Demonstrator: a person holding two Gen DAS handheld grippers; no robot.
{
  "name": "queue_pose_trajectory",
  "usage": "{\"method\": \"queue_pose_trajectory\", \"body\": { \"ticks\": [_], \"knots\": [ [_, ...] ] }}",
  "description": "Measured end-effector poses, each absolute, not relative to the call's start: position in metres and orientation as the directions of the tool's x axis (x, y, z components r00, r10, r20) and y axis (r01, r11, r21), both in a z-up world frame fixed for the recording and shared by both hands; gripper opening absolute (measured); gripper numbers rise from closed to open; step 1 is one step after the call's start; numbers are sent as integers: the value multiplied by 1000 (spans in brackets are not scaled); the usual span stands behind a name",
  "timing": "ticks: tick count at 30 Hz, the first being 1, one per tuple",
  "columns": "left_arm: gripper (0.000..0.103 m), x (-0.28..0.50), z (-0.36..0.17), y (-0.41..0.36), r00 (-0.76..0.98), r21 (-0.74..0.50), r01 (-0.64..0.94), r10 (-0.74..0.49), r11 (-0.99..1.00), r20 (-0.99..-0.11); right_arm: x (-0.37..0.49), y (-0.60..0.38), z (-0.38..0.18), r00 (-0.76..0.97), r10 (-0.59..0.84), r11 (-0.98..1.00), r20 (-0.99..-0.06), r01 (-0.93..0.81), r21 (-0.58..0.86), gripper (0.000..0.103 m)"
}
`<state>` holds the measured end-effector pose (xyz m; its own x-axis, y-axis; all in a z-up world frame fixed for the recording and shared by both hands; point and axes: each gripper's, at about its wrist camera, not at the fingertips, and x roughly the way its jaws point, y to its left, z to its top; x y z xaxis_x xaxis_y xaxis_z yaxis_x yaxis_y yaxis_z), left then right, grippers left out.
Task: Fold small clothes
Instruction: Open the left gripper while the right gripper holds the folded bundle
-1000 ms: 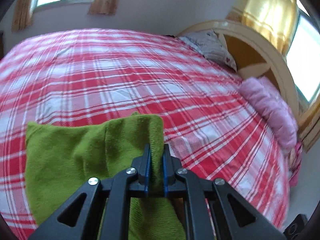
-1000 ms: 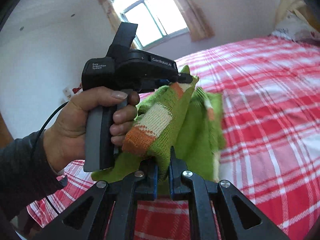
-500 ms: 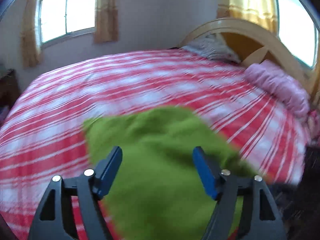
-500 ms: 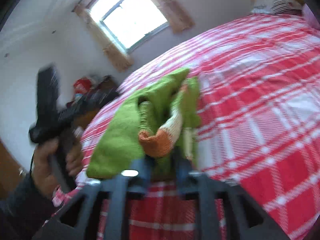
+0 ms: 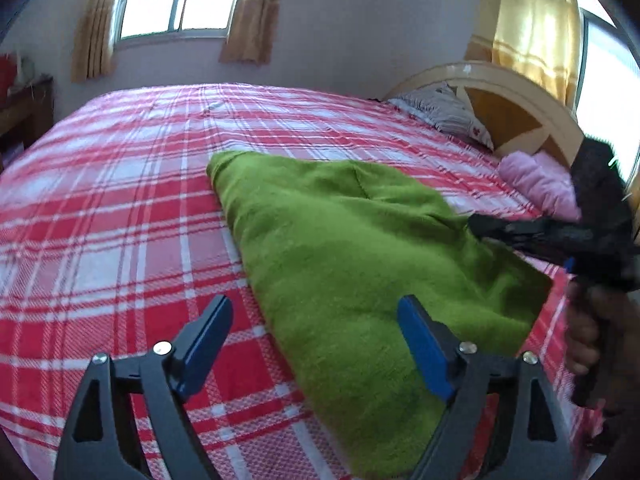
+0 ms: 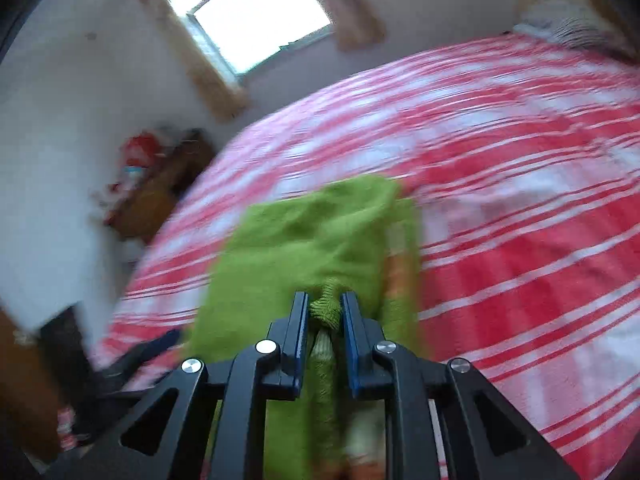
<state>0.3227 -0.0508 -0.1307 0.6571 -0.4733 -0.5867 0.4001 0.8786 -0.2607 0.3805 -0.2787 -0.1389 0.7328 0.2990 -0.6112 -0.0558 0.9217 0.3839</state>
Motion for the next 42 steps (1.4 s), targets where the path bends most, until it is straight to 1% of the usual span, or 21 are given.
{"method": "queue_pose_trajectory", "body": {
  "ticks": [2,4,7,9,11,13,14,16,18,19,20,22,23,25,28,32,33,34,35,38,42],
  "knots": [
    [96,321,-133,-49,654,-276,399,-483,874,-582,383,-293,-159,716,295,910,-632,-10,413,15],
    [98,320,-135,-49,646,-284,402,-490,870,-585,380,-300,-176,714,332,889,-616,-20,457,15],
    [100,324,-139,-51,628,-295,395,-490,870,-604,378,-295,-173,719,305,910,-624,-27,413,15],
    [101,323,-139,-51,631,-294,390,-486,872,-605,379,-293,-166,717,272,924,-642,-8,383,18],
    [102,322,-138,-51,637,-290,390,-483,874,-601,379,-285,-148,748,200,952,-633,4,305,42],
    [102,321,-138,-51,640,-291,391,-485,873,-596,374,-272,-124,797,174,969,-578,-34,245,51],
    [102,320,-136,-51,647,-293,389,-485,873,-588,376,-261,-113,811,198,971,-550,-86,223,52],
    [102,319,-132,-50,655,-308,396,-501,865,-566,385,-246,-104,792,287,955,-539,-189,231,52],
    [102,320,-130,-49,660,-330,390,-510,860,-551,404,-235,-109,715,431,901,-550,-309,305,52],
    [102,322,-130,-50,660,-335,381,-507,862,-555,416,-231,-118,668,446,894,-595,-309,324,52],
    [102,326,-131,-53,653,-336,374,-503,864,-566,425,-232,-130,646,401,916,-650,-261,306,52],
    [102,331,-137,-61,627,-319,370,-488,873,-608,433,-246,-149,624,337,940,-705,-184,287,51],
    [103,335,-142,-66,604,-305,366,-474,879,-641,434,-256,-159,614,356,932,-705,-177,316,51],
    [103,341,-149,-69,563,-327,356,-480,875,-673,428,-270,-164,631,415,905,-656,-211,369,51],
    [103,343,-153,-64,550,-372,341,-504,863,-666,423,-279,-164,627,464,880,-626,-246,406,51],
    [103,340,-153,-64,558,-361,339,-495,869,-666,414,-298,-158,665,485,861,-567,-254,440,53],
    [103,341,-154,-63,556,-365,339,-498,867,-666,414,-306,-158,678,494,852,-545,-252,459,55],
    [103,341,-154,-62,555,-370,339,-501,865,-664,418,-311,-157,690,488,851,-535,-240,466,64],
    [103,341,-154,-62,554,-371,339,-503,864,-664,419,-317,-158,703,475,852,-530,-217,476,67],
    [103,341,-156,-62,552,-373,341,-504,863,-664,432,-333,-163,709,473,831,-523,-161,533,67],
    [103,343,-157,-62,546,-376,342,-508,861,-666,463,-344,-181,645,506,800,-573,-101,591,67]
  ]
}}
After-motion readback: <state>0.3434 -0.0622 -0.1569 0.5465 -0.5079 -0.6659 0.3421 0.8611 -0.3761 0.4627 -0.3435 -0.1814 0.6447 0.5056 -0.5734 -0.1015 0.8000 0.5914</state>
